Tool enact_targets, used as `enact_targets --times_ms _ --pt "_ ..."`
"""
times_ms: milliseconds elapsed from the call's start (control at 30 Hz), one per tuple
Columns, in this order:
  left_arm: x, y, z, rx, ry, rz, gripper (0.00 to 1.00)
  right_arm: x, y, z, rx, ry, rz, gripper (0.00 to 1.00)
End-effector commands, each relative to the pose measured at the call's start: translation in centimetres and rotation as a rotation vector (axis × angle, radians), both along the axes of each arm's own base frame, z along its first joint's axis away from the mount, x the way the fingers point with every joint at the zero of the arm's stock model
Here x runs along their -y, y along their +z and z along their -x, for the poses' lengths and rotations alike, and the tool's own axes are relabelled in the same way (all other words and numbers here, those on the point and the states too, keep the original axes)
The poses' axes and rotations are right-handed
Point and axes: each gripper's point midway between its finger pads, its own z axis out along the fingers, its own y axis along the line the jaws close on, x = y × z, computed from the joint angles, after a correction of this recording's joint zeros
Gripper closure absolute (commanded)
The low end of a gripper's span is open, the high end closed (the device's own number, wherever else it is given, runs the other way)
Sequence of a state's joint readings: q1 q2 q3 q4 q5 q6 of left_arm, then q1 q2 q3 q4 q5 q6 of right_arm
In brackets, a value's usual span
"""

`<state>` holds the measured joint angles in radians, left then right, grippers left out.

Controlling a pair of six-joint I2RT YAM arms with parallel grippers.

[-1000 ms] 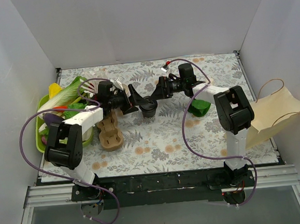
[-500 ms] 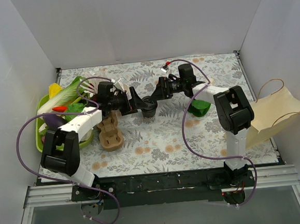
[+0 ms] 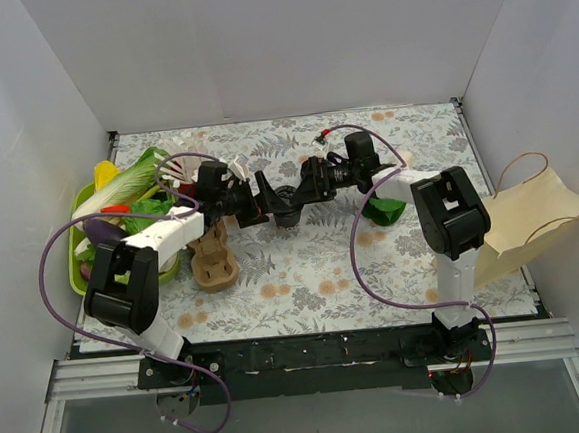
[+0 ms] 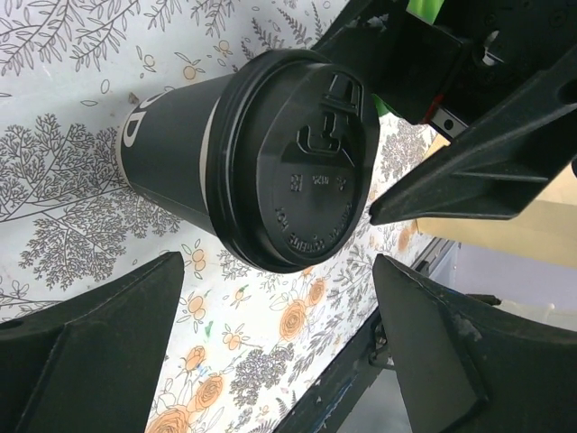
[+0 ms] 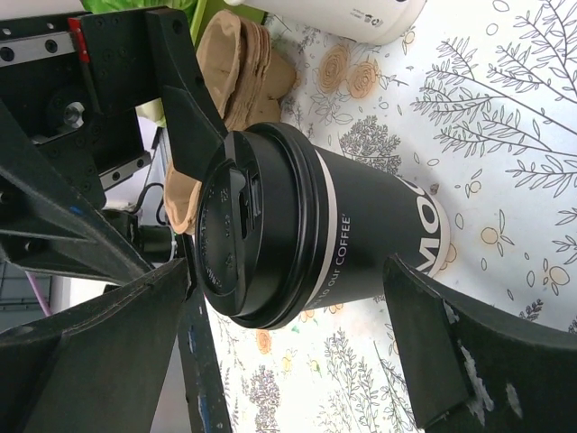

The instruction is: Pack the takeout coffee

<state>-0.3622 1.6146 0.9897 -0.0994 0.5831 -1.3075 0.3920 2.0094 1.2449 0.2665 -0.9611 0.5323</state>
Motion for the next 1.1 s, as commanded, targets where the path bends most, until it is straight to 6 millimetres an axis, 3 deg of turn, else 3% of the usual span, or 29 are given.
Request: enact_targets --times_ms 0,233,433,800,967,1067 --pt "-0.2 -0.3 -0.4 -0.002 0.039 -0.002 0.14 0.2 0.6 -0.3 0.014 -0.003 -0.033 0.04" --pt "-0.4 -1.5 -0.2 -0.07 0.088 0.024 0.14 0.3 0.0 -0.2 -0.008 -0.006 -0.031 0.04" --pt "-1.1 -3.6 0.2 -0.127 0.127 0.005 0.14 0.4 -0.9 -0.1 -0.032 -0.02 -0.016 0.04" --pt "-3.1 -6.5 0.8 -0.224 0.209 -0.047 0.17 1.0 -4.6 -0.4 -0.129 -0.087 0.082 0.03" --pt "-3.4 -6.8 0.8 -0.224 0.206 -0.069 0.2 1.1 -4.8 -0.6 -0.123 -0.086 0.093 0.03" --pt "-2.7 -4.5 0.0 -0.134 0.145 -0.04 0.15 0.5 -2.8 -0.7 -0.068 -0.051 0.041 0.03"
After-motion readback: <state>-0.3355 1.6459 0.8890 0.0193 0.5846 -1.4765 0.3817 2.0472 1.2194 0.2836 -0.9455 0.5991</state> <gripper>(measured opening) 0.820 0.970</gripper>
